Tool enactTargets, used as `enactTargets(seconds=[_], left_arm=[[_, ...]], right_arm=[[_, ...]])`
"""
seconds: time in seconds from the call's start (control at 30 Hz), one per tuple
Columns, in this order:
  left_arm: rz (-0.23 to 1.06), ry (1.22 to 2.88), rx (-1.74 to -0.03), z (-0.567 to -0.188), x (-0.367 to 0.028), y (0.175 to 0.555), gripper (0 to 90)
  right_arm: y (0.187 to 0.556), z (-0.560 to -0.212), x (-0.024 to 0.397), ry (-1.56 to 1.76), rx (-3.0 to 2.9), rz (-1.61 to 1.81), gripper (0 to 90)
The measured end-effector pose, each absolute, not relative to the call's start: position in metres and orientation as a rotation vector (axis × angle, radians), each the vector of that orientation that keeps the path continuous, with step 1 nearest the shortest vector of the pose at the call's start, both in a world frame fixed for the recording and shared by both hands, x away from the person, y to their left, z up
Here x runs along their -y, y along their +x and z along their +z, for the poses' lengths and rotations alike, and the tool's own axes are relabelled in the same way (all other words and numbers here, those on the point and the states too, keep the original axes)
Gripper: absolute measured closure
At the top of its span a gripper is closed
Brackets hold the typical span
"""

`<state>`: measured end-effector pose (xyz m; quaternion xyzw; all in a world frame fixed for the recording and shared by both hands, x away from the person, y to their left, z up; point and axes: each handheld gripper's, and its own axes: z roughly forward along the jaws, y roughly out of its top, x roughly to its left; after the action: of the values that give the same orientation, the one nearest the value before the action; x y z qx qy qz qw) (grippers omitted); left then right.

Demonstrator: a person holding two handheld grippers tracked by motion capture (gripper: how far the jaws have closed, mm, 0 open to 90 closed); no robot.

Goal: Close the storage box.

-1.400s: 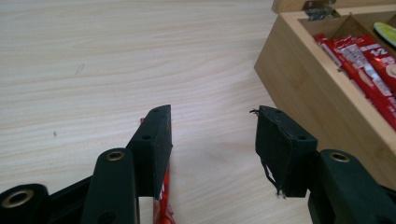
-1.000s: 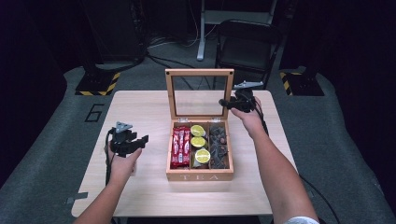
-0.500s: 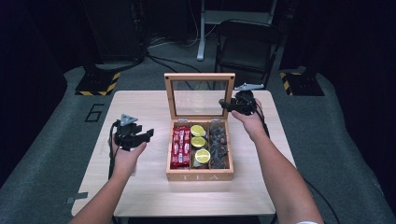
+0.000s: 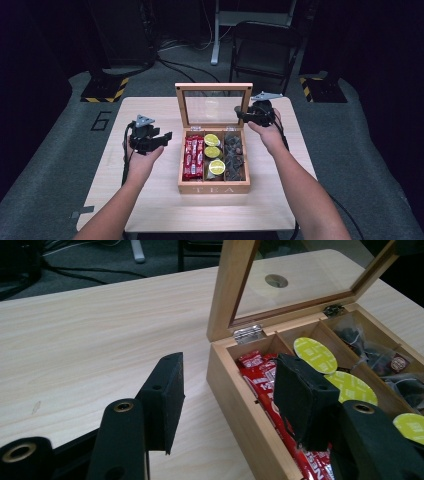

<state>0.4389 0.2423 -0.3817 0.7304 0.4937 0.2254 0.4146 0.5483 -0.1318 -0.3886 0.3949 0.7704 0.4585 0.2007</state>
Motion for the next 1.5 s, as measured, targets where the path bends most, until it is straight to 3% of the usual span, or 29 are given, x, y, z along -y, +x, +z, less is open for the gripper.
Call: enactTargets(seconds=[0.83, 1.23, 1.5], left_arm=[[0.605, 1.837, -1.145, -0.338, -0.215, 0.446, 47.4], [0.638, 1.841, -1.079, -0.325, -0.206, 0.444, 57.9], [0.647, 1.842, -1.034, -0.323, -0.201, 0.436, 57.4]], right_arm=[[0.523, -0.392, 0.139, 1.054, -2.134, 1.325, 54.9], [0.517, -0.394, 0.139, 1.037, -2.138, 1.316, 54.5], [0.509, -0.398, 0.144, 1.033, -2.159, 1.334, 54.9]])
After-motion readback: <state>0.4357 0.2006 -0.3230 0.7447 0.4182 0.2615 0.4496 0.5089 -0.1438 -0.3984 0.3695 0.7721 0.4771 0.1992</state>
